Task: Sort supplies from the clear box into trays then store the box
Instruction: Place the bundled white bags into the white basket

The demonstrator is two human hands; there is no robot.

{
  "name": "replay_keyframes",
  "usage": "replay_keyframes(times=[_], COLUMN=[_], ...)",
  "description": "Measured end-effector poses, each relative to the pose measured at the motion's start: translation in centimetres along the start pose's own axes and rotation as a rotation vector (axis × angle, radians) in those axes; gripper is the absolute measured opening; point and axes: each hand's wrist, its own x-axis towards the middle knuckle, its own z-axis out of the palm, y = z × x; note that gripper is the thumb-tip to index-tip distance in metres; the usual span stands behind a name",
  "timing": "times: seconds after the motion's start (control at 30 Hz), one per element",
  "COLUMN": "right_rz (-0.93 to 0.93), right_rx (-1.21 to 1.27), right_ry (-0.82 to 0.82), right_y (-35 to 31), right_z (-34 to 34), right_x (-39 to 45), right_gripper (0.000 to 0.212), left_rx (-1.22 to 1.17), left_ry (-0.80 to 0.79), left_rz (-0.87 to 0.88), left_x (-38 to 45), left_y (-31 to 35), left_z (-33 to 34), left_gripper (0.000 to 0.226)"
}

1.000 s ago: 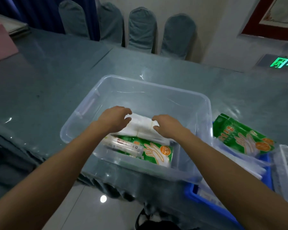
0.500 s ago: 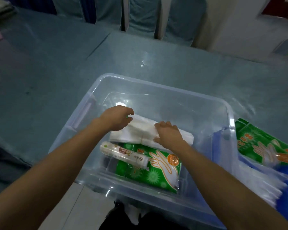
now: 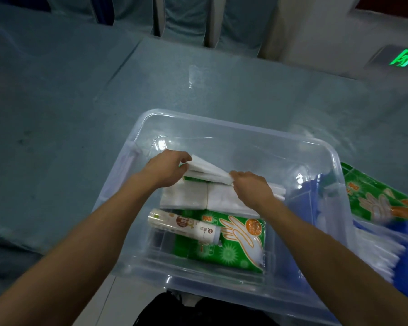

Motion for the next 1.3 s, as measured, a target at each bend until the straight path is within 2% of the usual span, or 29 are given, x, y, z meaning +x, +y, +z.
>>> replay_keyframes(times=[0.1, 0.23, 0.33, 0.4, 0.5, 0.6, 0.67, 0.73, 0.87, 0.93, 1.07, 1.17, 1.3], right_rz=[0.064, 0.142, 0.22, 0.264, 0.308, 0.278, 0.236, 0.213, 0.181, 0.2, 0.277, 0.309, 0.258], right_rx=[0.056, 0.206, 0.361, 0.45, 0.549, 0.72, 0.849, 0.995, 1.305, 1.463, 1.679, 1.664, 1.599], right_ry=[0.015, 0.128, 0.209, 0.242, 0.261, 0.308, 0.326, 0.336, 0.368, 0.391, 0.4, 0.388, 0.32], right_y=[0.1, 0.4, 1.0, 1.4, 1.5, 0.9, 0.0, -1.0, -2.9, -3.6, -4.7, -5.2, -5.0], right_z=[-0.8, -1.6, -2.1, -2.4, -2.9, -3.8, -4.8, -5.6, -6.8, -7.2, -7.3, -6.9, -6.3], right_x=[-0.3, -0.8, -1.0, -1.1, -1.3, -1.8, -2.0, -2.0, -1.5, -1.1, -0.5, -0.1, 0.5], right_gripper=[0.028, 0.019, 0.019, 0.018, 0.015, 0.011, 0.011, 0.012, 0.018, 0.018, 0.016, 0.016, 0.018], left_rx=[-0.026, -0.048, -0.084, -0.096, -0.101, -0.159, -0.25, -0.433, -0.948, -1.077, -1.174, -1.179, -1.046], left_ry=[0.081, 0.152, 0.187, 0.2, 0.099, -0.037, -0.101, -0.1, -0.004, 0.072, 0.173, 0.219, 0.304], left_rz=[0.001, -0.01, -0.041, -0.072, -0.073, -0.026, -0.011, 0.005, 0.101, 0.107, 0.07, 0.045, 0.044], left_x=[0.1, 0.0, -0.4, -0.7, -0.9, -0.6, -0.5, -0.3, -0.2, -0.4, -0.6, -0.4, -0.2], left_y=[0.1, 0.4, 0.3, 0.2, 0.4, 1.3, 2.1, 2.7, 3.9, 4.6, 5.2, 4.9, 4.3], left_z=[-0.4, -1.1, -1.6, -1.8, -1.3, 0.1, 1.0, 1.5, 1.5, 1.1, 0.9, 0.8, 0.0], left_gripper=[0.028, 0.02, 0.033, 0.035, 0.028, 0.034, 0.048, 0.049, 0.044, 0.039, 0.031, 0.026, 0.024])
